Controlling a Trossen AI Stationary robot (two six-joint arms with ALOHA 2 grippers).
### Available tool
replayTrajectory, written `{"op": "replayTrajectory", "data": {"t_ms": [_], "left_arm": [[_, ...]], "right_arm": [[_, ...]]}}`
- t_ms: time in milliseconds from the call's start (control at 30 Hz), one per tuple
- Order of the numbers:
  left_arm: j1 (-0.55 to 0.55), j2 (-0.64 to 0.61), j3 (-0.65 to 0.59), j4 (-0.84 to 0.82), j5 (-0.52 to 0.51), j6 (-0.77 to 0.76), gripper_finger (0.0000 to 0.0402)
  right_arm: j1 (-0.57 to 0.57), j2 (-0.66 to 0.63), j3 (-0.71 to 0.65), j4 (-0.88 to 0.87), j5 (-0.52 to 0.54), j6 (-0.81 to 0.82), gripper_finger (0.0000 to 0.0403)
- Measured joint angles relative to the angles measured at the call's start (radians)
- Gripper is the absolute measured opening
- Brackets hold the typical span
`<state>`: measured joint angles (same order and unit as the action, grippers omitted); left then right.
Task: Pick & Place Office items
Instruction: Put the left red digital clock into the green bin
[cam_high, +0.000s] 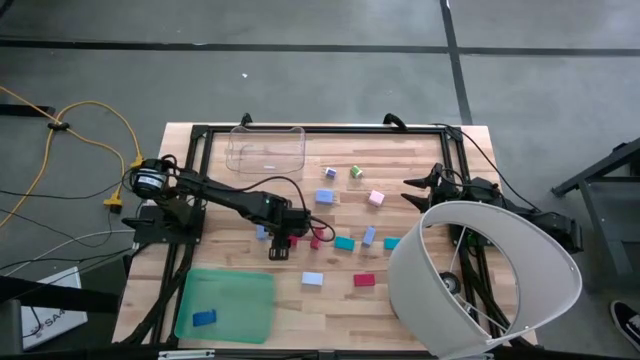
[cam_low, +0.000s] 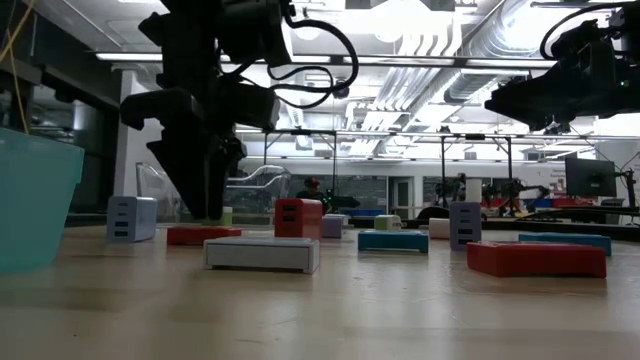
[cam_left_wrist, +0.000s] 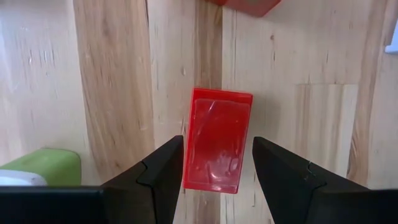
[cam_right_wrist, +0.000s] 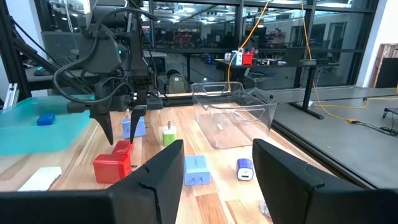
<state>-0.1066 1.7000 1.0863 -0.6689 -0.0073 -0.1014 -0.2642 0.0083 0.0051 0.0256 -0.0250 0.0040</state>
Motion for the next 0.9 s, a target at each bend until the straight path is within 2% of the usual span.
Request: {"op": "replayTrajectory", "data": {"t_ms": [900], "left_arm": [[0.000,0.067,-0.003,0.005,-0.017,-0.001,0.0186]], "right_arm": [[0.000,0.004,0.000,0.000,-0.003,0.000,0.0178]]}}
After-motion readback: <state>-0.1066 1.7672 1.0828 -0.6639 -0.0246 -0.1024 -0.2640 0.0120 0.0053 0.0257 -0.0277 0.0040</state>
